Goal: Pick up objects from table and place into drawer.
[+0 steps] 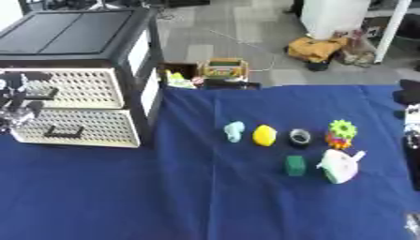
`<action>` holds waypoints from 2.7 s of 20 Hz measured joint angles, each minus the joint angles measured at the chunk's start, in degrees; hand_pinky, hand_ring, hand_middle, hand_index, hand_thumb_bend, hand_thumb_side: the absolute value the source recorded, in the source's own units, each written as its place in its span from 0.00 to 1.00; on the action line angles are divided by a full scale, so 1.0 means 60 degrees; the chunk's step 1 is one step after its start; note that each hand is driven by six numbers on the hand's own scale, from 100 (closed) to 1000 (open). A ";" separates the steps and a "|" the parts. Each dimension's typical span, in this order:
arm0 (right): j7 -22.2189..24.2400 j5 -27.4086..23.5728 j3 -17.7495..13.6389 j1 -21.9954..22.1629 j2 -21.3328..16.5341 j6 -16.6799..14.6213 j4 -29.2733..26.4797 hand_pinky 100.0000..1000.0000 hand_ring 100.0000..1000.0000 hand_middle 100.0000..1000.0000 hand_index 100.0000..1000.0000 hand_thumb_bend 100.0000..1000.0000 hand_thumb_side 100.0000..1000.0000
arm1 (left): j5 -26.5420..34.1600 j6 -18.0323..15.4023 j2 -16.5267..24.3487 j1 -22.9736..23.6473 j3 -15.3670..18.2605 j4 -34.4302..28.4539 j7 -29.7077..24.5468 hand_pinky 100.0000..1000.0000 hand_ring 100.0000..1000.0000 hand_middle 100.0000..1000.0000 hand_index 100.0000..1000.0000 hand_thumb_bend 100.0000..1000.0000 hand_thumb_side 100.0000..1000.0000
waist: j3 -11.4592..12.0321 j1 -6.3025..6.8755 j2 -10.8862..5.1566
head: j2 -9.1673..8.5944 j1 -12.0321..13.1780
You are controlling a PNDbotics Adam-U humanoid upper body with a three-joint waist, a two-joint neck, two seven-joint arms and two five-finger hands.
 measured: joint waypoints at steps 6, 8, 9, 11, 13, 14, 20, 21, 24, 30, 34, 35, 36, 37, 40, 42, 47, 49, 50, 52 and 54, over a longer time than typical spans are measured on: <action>0.0003 -0.0008 0.0002 0.0006 0.0006 0.0006 0.0000 0.58 0.69 0.56 0.73 0.00 0.96 | -0.0413 -0.0768 0.0000 -0.0076 0.0396 0.0236 -0.0813 0.00 0.00 0.00 0.89 0.37 0.60 | 0.0005 0.0000 0.0008 | -0.0010 -0.0044; 0.0014 -0.0016 0.0006 0.0010 0.0009 0.0017 0.0000 0.58 0.69 0.56 0.72 0.00 0.96 | -0.0507 -0.0926 -0.0003 -0.0155 0.0616 0.0315 -0.1086 0.00 0.00 0.00 0.88 0.37 0.60 | 0.0009 0.0000 0.0016 | -0.0017 -0.0051; 0.0020 -0.0016 0.0010 0.0018 0.0010 0.0024 0.0000 0.58 0.69 0.56 0.72 0.00 0.96 | -0.0507 -0.0982 -0.0011 -0.0188 0.0738 0.0323 -0.1224 0.00 0.00 0.00 0.87 0.38 0.61 | 0.0016 0.0000 0.0020 | -0.0018 -0.0060; 0.0032 -0.0017 0.0025 0.0063 0.0013 0.0035 0.0000 0.58 0.69 0.56 0.71 0.00 0.96 | -0.0453 -0.1026 -0.0030 -0.0261 0.0977 0.0280 -0.1496 0.00 0.00 0.00 0.81 0.36 0.59 | 0.0033 -0.0001 0.0022 | -0.0019 -0.0092; 0.0038 -0.0017 0.0029 0.0087 0.0014 0.0041 0.0000 0.58 0.69 0.56 0.69 0.00 0.96 | -0.0342 -0.0966 -0.0030 -0.0331 0.1198 0.0138 -0.1767 0.00 0.00 0.00 0.81 0.33 0.56 | 0.0044 -0.0001 0.0022 | -0.0019 -0.0105; 0.0039 -0.0017 0.0031 0.0087 0.0014 0.0042 0.0000 0.58 0.69 0.56 0.69 0.00 0.96 | -0.0286 -0.0898 -0.0030 -0.0358 0.1297 0.0076 -0.1902 0.00 0.00 0.00 0.81 0.31 0.54 | 0.0051 -0.0001 0.0023 | -0.0019 -0.0115; 0.0039 -0.0018 0.0049 0.0089 0.0014 0.0042 0.0000 0.58 0.69 0.56 0.69 0.00 0.96 | -0.0190 -0.0241 -0.0031 -0.0616 0.1715 -0.0022 -0.2811 0.00 0.00 0.00 0.80 0.25 0.46 | 0.0065 -0.0003 0.0026 | -0.0019 -0.0123; 0.0039 -0.0022 0.0049 0.0093 0.0014 0.0041 0.0000 0.58 0.69 0.56 0.69 0.00 0.96 | -0.0191 -0.0103 -0.0044 -0.0711 0.1810 -0.0022 -0.3260 0.00 0.00 0.00 0.82 0.24 0.45 | 0.0068 -0.0003 0.0026 | -0.0019 -0.0126; 0.0033 -0.0050 0.0048 0.0098 0.0014 0.0039 0.0000 0.58 0.69 0.56 0.69 0.00 0.95 | -0.0192 0.0308 -0.0131 -0.0993 0.2134 -0.0023 -0.4533 0.00 0.00 0.00 0.83 0.23 0.46 | 0.0076 0.0002 0.0026 | -0.0018 -0.0133; -0.0030 -0.0076 0.0039 0.0125 0.0014 0.0019 0.0000 0.58 0.69 0.55 0.69 0.00 0.95 | -0.0348 0.0679 -0.0338 -0.1184 0.2241 0.0320 -0.5135 0.00 0.00 0.00 0.85 0.23 0.47 | 0.0038 0.0044 0.0071 | -0.0016 -0.0129; -0.0067 -0.0079 -0.0006 0.0134 0.0014 0.0024 0.0000 0.58 0.69 0.55 0.69 0.00 0.95 | -0.0410 0.0700 -0.0414 -0.1184 0.2238 0.0511 -0.5178 0.00 0.00 0.00 0.87 0.23 0.47 | 0.0025 0.0044 0.0112 | -0.0018 -0.0122; -0.0074 -0.0080 -0.0007 0.0134 0.0014 0.0019 0.0000 0.58 0.69 0.55 0.69 0.00 0.95 | -0.0415 0.0701 -0.0416 -0.1184 0.2237 0.0544 -0.5179 0.00 0.00 0.00 0.87 0.23 0.47 | 0.0017 0.0044 0.0115 | -0.0018 -0.0121; -0.0079 -0.0082 -0.0008 0.0134 0.0014 0.0015 0.0000 0.58 0.69 0.55 0.69 0.00 0.95 | -0.0427 0.0705 -0.0418 -0.1184 0.2237 0.0582 -0.5183 0.00 0.00 0.00 0.88 0.23 0.47 | 0.0012 0.0044 0.0116 | -0.0021 -0.0119; -0.0085 -0.0082 -0.0008 0.0134 0.0014 0.0009 0.0000 0.58 0.69 0.55 0.69 0.00 0.96 | -0.0454 0.0714 -0.0432 -0.1184 0.2237 0.0628 -0.5190 0.00 0.00 0.00 0.88 0.22 0.45 | 0.0004 0.0044 0.0119 | -0.0028 -0.0117; -0.0095 -0.0083 -0.0008 0.0133 0.0014 0.0002 0.0000 0.58 0.69 0.55 0.69 0.00 0.95 | -0.0593 0.0723 -0.0536 -0.1184 0.2223 0.0776 -0.5199 0.00 0.00 0.00 0.88 0.23 0.46 | -0.0032 0.0045 0.0145 | -0.0047 -0.0114; -0.0100 -0.0084 -0.0009 0.0134 0.0015 0.0003 0.0000 0.58 0.69 0.55 0.69 0.00 0.95 | -0.0747 0.0710 -0.0580 -0.1184 0.2198 0.0884 -0.5201 0.00 0.00 0.00 0.89 0.22 0.45 | -0.0033 0.0046 0.0167 | -0.0068 -0.0111; -0.0108 -0.0089 -0.0009 0.0136 0.0027 0.0010 0.0000 0.58 0.69 0.55 0.69 0.00 0.95 | -0.1065 0.0626 -0.0635 -0.1208 0.2188 0.1093 -0.5208 0.00 0.00 0.00 0.89 0.22 0.44 | -0.0024 0.0051 0.0181 | -0.0082 -0.0088; -0.0109 -0.0099 -0.0009 0.0141 0.0043 0.0011 0.0000 0.58 0.69 0.55 0.69 0.00 0.95 | -0.1128 0.0604 -0.0673 -0.1219 0.2189 0.1139 -0.5208 0.00 0.00 0.00 0.89 0.22 0.44 | -0.0024 0.0052 0.0191 | -0.0083 -0.0083; -0.0109 -0.0105 -0.0009 0.0141 0.0051 0.0012 0.0000 0.58 0.69 0.55 0.69 0.00 0.95 | -0.1157 0.0591 -0.0673 -0.1219 0.2190 0.1158 -0.5206 0.00 0.00 0.00 0.87 0.23 0.45 | -0.0024 0.0053 0.0199 | -0.0084 -0.0081; -0.0110 -0.0112 -0.0009 0.0141 0.0089 0.0012 0.0000 0.58 0.69 0.55 0.69 0.00 0.95 | -0.1241 0.0588 -0.0697 -0.1219 0.2191 0.1218 -0.5204 0.00 0.00 0.00 0.88 0.23 0.45 | -0.0041 0.0053 0.0208 | -0.0088 -0.0069; -0.0111 -0.0114 -0.0010 0.0146 0.0099 0.0011 0.0000 0.58 0.69 0.55 0.69 0.00 0.95 | -0.1363 0.0601 -0.0741 -0.1220 0.2195 0.1284 -0.5203 0.00 0.00 0.00 0.88 0.22 0.45 | -0.0079 0.0051 0.0227 | -0.0115 -0.0042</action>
